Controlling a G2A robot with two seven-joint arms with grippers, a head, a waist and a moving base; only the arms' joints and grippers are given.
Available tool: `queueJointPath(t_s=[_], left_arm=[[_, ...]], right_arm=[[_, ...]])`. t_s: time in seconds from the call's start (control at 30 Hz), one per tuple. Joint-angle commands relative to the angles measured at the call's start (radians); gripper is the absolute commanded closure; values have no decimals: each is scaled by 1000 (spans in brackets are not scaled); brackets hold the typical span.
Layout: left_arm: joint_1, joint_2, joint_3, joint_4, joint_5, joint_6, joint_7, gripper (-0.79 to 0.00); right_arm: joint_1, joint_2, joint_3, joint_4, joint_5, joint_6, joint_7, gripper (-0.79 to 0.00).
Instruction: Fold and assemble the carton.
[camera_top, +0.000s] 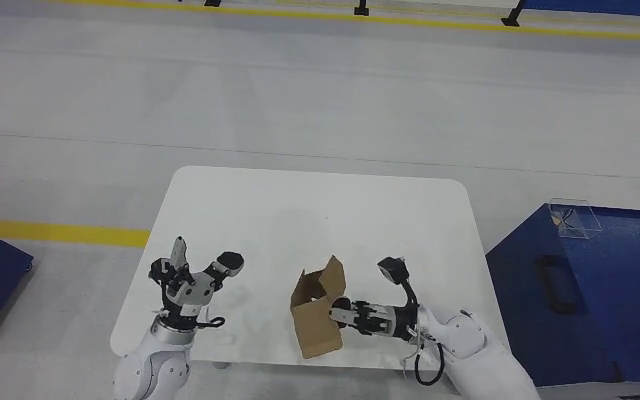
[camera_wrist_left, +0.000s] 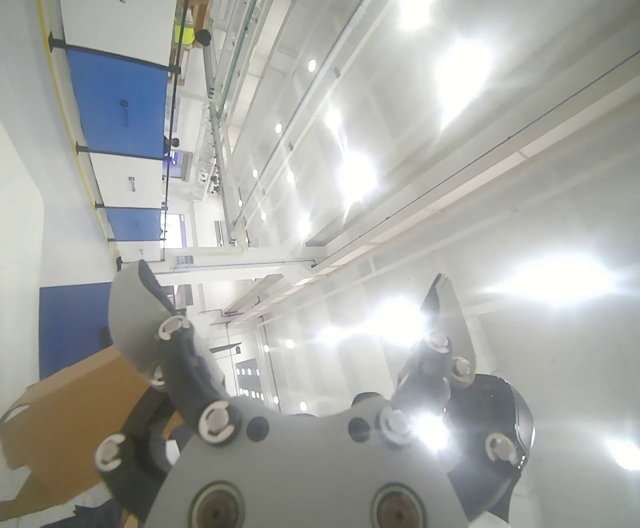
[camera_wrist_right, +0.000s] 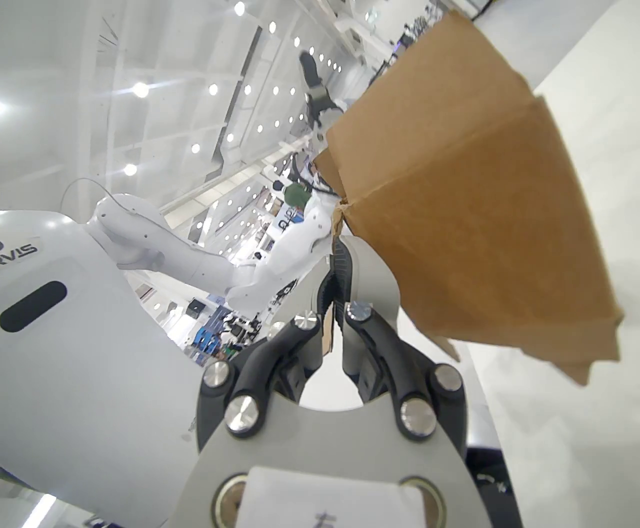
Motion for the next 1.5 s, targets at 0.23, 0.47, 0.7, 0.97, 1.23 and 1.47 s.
queueJointPath(t_s=[0.23, 0.47, 0.7, 0.97, 1.23, 1.47], left_arm=[[-45, 9, 43, -21, 214, 67, -153, -785], [-112, 7, 151, -20, 364, 136, -236, -785], [-160, 13, 226, -5, 542, 232, -323, -785], [-176, 23, 266, 34, 607, 288, -428, -785], [-156, 29, 248, 30, 556, 259, -415, -785], [-156, 29, 248, 30, 556, 259, -415, -785]], right_arm=[[19, 54, -41, -118, -57, 203, 231, 0], [27, 88, -81, -177, -29, 272, 300, 0], [25, 116, -104, -203, -5, 273, 301, 0], [24, 148, -100, -205, 18, 242, 269, 0], [28, 172, -95, -197, 66, 225, 253, 0], [28, 172, -95, -197, 66, 225, 253, 0]])
